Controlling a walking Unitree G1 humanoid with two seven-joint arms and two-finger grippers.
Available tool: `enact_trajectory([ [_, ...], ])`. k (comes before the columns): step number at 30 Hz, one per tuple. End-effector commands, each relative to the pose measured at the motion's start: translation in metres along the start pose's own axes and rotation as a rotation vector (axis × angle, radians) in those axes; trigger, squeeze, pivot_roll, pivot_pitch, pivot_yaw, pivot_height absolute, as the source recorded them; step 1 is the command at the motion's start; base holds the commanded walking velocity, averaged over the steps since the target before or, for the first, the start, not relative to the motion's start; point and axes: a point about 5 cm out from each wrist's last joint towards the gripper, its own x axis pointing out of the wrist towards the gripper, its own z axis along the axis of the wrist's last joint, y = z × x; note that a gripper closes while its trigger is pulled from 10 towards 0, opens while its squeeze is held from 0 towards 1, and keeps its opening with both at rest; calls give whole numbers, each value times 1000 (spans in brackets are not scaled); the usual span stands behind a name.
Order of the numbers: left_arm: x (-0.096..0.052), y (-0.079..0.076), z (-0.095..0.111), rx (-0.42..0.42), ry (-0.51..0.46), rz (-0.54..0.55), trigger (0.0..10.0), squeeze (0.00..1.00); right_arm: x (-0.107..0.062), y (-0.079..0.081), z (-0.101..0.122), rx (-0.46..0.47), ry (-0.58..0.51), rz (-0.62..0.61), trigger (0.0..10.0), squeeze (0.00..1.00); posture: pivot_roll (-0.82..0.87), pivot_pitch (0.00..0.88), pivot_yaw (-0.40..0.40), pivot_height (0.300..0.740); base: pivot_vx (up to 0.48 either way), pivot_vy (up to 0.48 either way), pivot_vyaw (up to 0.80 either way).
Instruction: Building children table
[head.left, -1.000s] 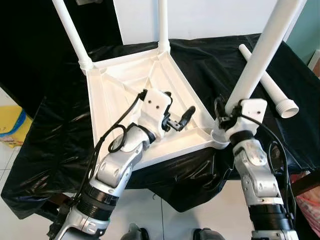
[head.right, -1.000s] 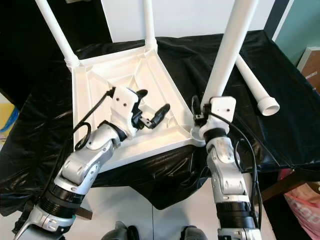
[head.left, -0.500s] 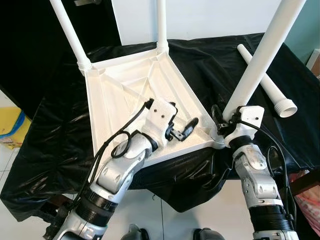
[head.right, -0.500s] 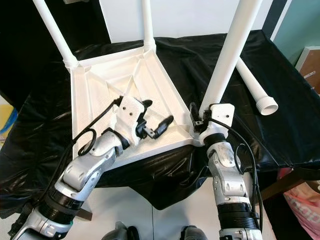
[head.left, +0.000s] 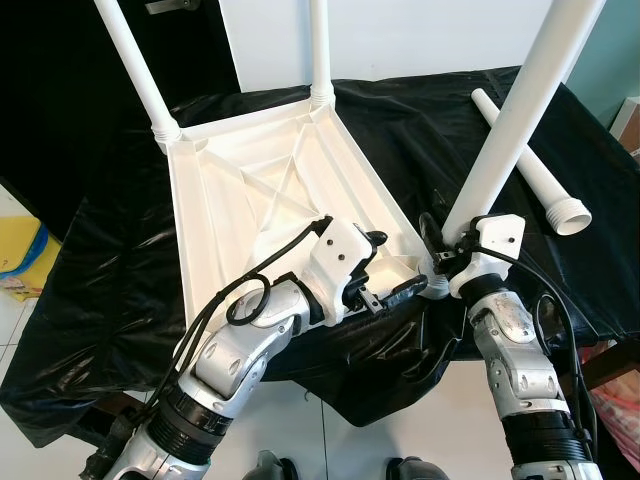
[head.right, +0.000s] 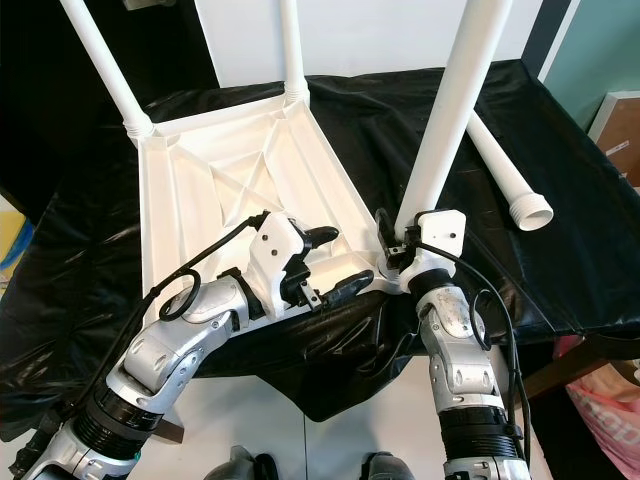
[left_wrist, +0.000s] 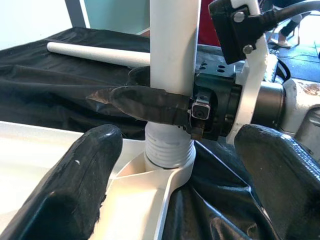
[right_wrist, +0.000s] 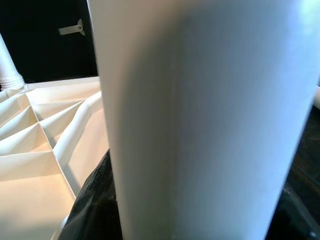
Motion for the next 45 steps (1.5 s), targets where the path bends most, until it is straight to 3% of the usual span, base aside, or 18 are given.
enact_trajectory([
  [1,-2,-4,-3,-5,14,-21,10000,0,-7,4,-18,8,87,22,10000,0,-112,136,57,740,0,0,0],
  [20,-2,-6,2,-17,2,-31,10000,0,-14,7,-25,-81,92,84,10000,0,-121,129,55,740,0,0,0],
  [45,-2,-5,8,-8,-7,-31,10000,0,-32,27,-34,-196,57,259,10000,0,-122,134,60,740,0,0,0],
])
